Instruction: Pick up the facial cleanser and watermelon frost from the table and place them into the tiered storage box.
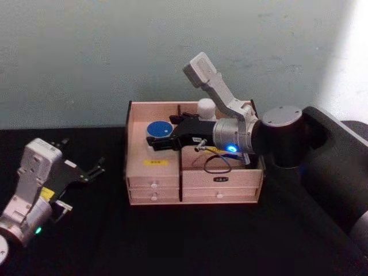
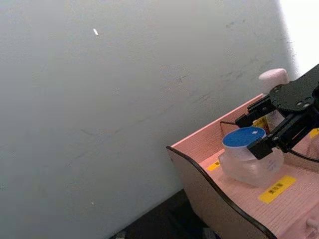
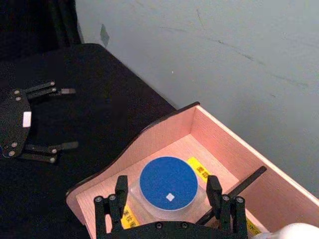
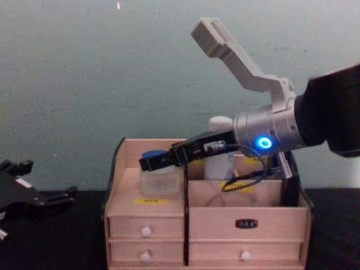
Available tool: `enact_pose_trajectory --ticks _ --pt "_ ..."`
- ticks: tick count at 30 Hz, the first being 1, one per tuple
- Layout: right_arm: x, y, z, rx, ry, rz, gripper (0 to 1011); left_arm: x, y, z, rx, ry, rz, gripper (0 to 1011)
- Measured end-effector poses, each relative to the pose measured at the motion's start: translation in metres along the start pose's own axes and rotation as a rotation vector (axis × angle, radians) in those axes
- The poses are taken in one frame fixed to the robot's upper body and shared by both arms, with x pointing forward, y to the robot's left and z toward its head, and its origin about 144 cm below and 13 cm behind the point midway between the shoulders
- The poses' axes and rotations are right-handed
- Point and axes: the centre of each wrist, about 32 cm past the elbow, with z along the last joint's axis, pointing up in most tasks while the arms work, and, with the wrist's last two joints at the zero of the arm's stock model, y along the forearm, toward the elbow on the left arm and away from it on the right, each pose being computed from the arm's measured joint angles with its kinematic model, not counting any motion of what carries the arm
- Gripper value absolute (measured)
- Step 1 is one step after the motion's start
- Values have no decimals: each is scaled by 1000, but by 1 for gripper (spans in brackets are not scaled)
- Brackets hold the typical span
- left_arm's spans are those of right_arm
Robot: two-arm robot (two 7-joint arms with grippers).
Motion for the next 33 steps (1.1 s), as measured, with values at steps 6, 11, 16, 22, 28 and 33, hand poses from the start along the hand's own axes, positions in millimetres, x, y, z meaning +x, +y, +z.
enact_pose_trajectory --ticks 6,11,16,22,28,33 --pt "-1 -6 2 18 8 3 1002 0 0 0 0 0 0 1001" --pt "-2 -15 4 40 11 6 1002 0 0 0 0 0 0 1002" --pt "-6 -30 4 58 9 17 1002 0 0 0 0 0 0 1001" --pt "-11 -52 -1 74 8 29 1002 0 0 0 0 0 0 1002" --pt "-13 -76 -8 91 12 30 1002 0 0 0 0 0 0 1001" --pt "-15 -101 -22 94 15 27 1002 0 0 0 0 0 0 1001"
